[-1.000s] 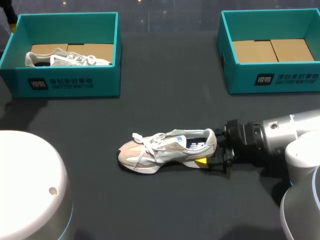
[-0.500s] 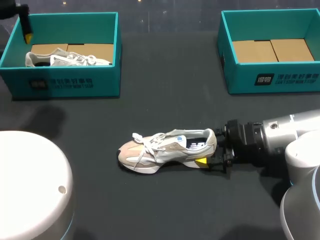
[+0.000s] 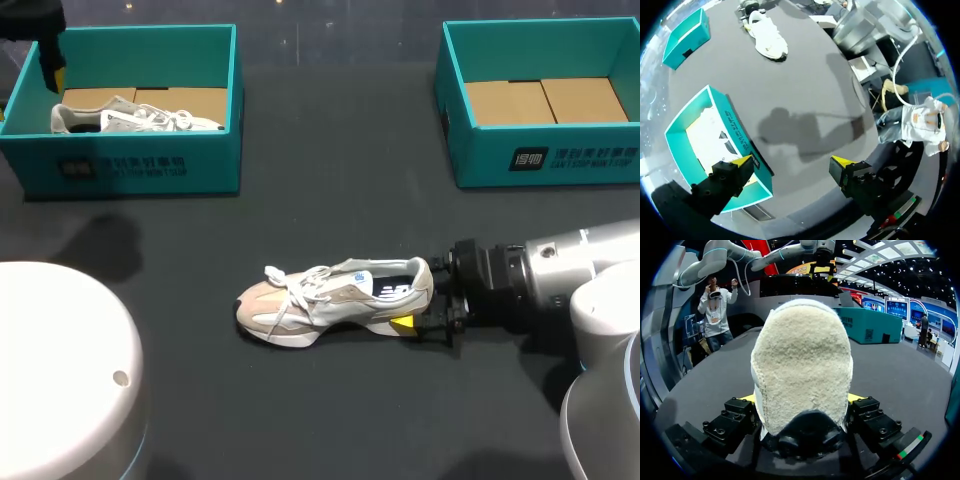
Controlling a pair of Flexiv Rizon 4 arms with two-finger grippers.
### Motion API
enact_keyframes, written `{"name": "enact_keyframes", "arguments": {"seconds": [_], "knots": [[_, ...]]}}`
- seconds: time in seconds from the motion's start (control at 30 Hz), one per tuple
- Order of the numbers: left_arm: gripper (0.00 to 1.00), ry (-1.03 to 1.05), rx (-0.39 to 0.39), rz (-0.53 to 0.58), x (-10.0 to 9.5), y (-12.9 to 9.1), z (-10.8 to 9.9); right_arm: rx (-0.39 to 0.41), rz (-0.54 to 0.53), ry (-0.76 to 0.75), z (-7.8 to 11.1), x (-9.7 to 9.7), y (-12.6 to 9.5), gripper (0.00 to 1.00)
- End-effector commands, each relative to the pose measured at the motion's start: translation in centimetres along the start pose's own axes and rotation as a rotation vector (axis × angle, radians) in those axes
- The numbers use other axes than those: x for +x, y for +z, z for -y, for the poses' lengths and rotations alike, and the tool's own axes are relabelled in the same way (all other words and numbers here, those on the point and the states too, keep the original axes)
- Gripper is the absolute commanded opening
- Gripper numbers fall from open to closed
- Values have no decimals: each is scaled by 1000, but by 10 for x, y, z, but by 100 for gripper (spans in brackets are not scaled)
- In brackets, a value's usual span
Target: Take the shoe out of the shoebox, open the shoe tongue, remove and reinsert the insole, then place the shoe into the shoebox
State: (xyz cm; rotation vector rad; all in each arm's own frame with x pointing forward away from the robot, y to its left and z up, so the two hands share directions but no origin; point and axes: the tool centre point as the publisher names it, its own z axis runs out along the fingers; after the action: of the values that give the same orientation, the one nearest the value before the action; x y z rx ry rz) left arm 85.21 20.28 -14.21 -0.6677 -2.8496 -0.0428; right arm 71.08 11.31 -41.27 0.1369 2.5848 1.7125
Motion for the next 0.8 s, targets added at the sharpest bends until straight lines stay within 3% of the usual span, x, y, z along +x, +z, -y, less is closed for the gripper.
{"name": "enact_keyframes", "arguments": {"seconds": [0.03, 0.2, 0.73, 0.8], "knots": [[100, -494, -61, -52, 1, 10, 45, 4, 2, 1, 0, 0, 1, 0], [100, -904, -77, -151, 0, 17, 92, 4, 2, 1, 0, 0, 1, 0], [100, -904, -77, -151, 0, 17, 92, 4, 2, 1, 0, 0, 1, 0], [100, -1040, -18, -146, 0, 19, 103, 4, 2, 1, 0, 0, 1, 0]]}}
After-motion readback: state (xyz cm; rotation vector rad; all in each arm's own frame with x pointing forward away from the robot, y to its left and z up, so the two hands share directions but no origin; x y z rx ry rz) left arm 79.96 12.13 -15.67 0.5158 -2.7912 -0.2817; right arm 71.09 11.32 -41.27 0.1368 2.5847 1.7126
